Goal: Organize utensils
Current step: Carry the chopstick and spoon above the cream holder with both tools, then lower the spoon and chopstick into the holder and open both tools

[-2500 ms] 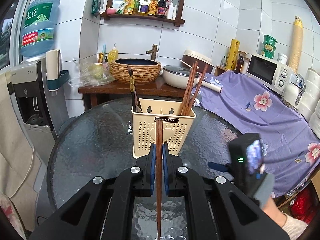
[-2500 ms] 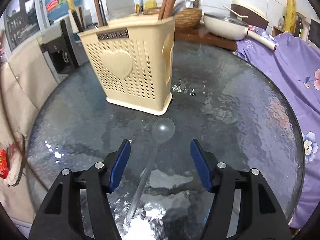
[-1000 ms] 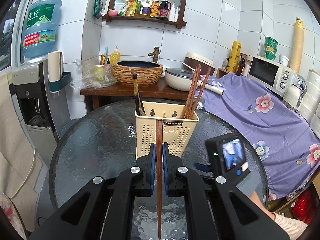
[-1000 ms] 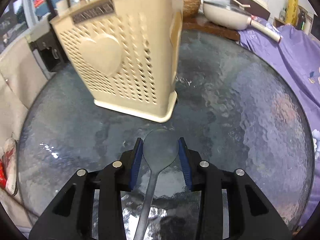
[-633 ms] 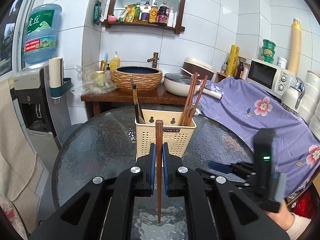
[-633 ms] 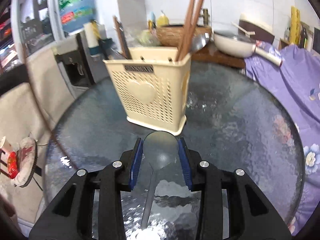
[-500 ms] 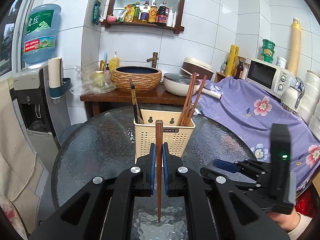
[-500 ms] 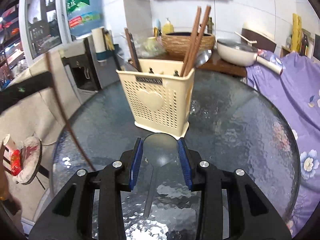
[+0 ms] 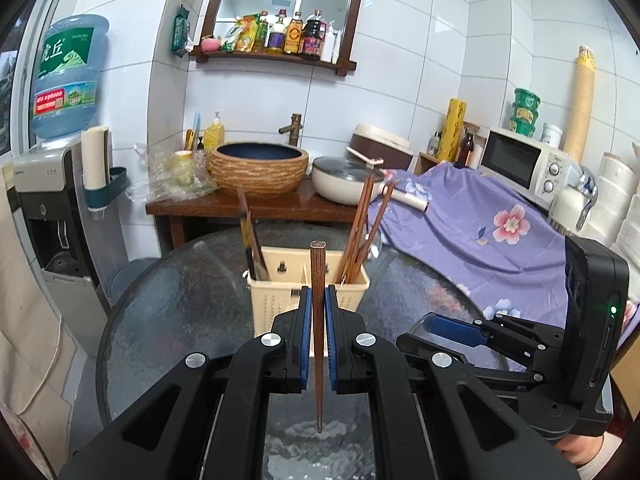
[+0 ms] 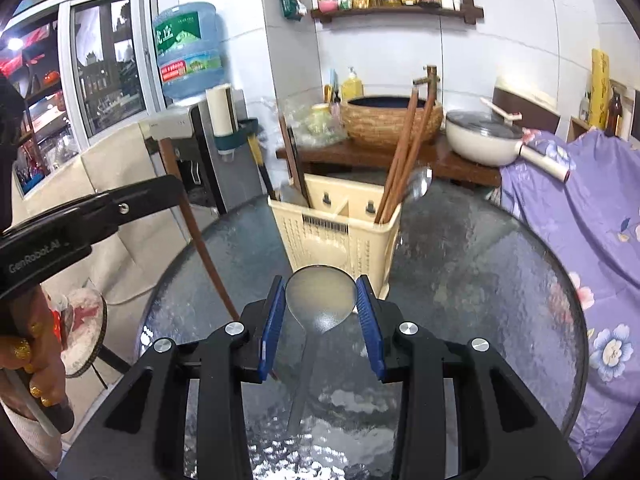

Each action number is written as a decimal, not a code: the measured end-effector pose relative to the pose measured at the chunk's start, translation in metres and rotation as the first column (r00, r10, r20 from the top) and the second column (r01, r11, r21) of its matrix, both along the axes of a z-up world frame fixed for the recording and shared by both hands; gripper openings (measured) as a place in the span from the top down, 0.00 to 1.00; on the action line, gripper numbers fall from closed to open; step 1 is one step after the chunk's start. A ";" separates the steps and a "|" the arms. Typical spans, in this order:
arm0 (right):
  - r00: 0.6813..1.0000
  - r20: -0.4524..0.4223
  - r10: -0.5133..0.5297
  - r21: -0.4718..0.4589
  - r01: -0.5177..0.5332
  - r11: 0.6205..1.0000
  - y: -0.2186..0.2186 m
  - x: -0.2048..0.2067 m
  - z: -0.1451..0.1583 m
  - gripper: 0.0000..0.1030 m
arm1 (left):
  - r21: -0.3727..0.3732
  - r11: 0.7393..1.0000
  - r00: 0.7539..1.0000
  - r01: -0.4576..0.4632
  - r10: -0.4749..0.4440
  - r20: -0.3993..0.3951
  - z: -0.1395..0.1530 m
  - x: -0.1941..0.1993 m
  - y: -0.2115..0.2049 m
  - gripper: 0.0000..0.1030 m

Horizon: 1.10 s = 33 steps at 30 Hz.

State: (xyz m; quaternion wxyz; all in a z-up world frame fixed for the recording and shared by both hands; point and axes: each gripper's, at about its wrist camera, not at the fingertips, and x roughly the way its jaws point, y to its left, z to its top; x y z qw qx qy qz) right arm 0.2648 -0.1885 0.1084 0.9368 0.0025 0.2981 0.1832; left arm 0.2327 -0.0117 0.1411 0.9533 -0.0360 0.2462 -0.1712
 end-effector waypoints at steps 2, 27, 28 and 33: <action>1.000 0.026 -0.005 0.005 0.005 1.000 0.000 0.002 0.014 0.64 | -0.008 1.000 1.000 -0.008 0.009 0.013 0.012 0.005 0.000 0.94; 0.938 0.277 -0.207 0.028 0.208 0.978 0.018 0.116 0.082 0.64 | -0.105 0.979 0.965 -0.175 0.192 0.178 0.078 0.102 -0.006 0.94; 0.938 0.275 -0.209 0.022 0.211 0.977 0.019 0.118 0.076 0.64 | -0.100 0.979 0.966 -0.179 0.194 0.169 0.072 0.104 -0.006 0.94; 0.927 0.307 -0.213 -0.016 0.229 0.973 0.024 0.118 0.049 0.64 | -0.079 0.979 0.970 -0.186 0.196 0.143 0.047 0.112 -0.005 0.94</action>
